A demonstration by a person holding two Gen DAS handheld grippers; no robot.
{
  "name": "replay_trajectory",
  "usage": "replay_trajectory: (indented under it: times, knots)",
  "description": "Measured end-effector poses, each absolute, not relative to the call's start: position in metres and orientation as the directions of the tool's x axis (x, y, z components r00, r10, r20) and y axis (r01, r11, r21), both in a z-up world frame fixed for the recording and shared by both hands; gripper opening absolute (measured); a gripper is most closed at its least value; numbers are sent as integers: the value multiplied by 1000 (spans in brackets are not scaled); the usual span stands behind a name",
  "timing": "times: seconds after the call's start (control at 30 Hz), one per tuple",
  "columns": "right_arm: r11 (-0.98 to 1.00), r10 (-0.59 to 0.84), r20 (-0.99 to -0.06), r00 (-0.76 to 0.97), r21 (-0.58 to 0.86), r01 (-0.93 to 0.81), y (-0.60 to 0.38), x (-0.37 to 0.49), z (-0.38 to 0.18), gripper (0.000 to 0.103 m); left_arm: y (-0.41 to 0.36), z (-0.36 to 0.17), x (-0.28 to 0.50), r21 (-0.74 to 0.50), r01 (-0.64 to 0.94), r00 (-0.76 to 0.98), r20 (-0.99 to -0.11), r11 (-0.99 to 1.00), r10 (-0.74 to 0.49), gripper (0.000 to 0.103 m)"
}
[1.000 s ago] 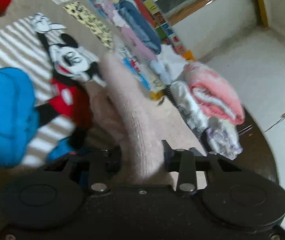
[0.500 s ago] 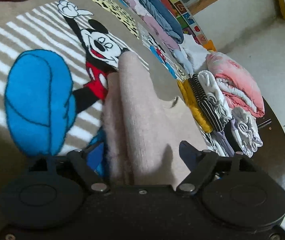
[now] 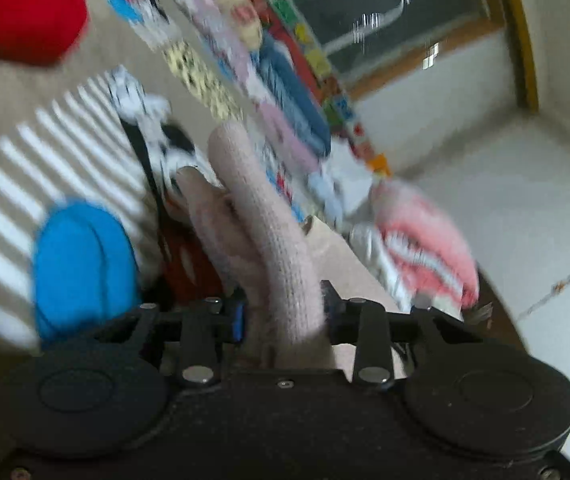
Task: Fold clothes
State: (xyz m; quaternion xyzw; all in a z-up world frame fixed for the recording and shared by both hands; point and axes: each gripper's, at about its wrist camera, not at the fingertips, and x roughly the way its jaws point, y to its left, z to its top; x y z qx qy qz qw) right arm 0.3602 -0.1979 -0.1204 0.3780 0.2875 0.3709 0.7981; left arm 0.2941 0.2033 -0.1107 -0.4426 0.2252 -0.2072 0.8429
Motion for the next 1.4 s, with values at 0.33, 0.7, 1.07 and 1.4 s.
replay_trajectory:
  times: [0.33,0.7,1.07,1.4]
  knots:
    - [256,926,-31,377,785,-564,-80,445,-62,36,290,-51,260,-817,134,973,2,561,-230,32]
    - [218,964,-85,250,792,-570,88,529,-48,45,267,-18,292,-243,-585,794,-369,774,484,92]
    - [502,857,-269,440,632,-590,42,477,-58,59,211,-33,304,-96,-498,809,-410,862,421,92]
    - [715,675,-535,508,307,-628,50,414,-11,88,214,-19,284,-111,-481,796,-472,870,380,98]
